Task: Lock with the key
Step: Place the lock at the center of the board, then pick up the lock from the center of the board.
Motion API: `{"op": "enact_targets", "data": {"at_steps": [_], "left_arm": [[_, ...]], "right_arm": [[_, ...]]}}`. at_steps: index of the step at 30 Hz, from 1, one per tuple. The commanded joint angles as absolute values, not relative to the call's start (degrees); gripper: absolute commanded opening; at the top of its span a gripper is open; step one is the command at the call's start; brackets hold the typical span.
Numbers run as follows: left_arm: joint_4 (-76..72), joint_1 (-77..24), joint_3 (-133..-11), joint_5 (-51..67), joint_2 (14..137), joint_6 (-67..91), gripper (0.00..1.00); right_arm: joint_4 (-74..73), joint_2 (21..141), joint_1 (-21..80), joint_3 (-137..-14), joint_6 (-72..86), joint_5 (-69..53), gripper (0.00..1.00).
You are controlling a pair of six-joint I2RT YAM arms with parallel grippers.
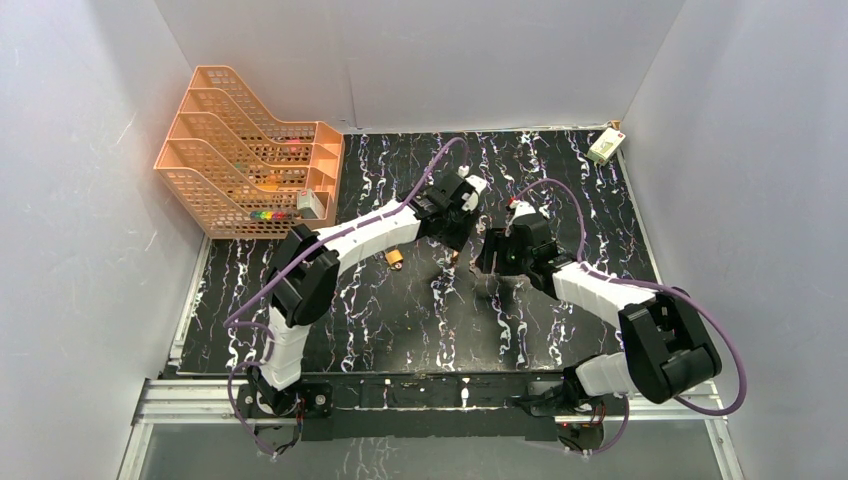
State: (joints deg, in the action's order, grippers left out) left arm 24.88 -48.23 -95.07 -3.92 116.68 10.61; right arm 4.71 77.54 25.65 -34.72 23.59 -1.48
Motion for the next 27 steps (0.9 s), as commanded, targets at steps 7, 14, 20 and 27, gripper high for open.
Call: {"op": "enact_targets", "data": {"at_steps": [7,14,20,27], "left_arm": [[19.5,-43.34,-87.53,6.37,103.95,12.11,0.48],[17.06,-31.91,-71.51,6.9,91.85,19.22,0.58],[21.68,-27.86,-66.9,1.27,95.53,42.81,0.98],[33.69,-29.69,-73.78,-14.83,101.54,51.4,0.98]], "right_arm": [[4.95,74.26,25.32,-33.82,21.88,-0.67,0.7],[4.17,73.48,25.11,-34.0,21.09,-0.35,0.7],[4.83,74.87,24.99,-34.48,21.69,-2.3,0.71],[2.38,65.67,32.28,-35.09,16.83,7.41,0.68]]}}
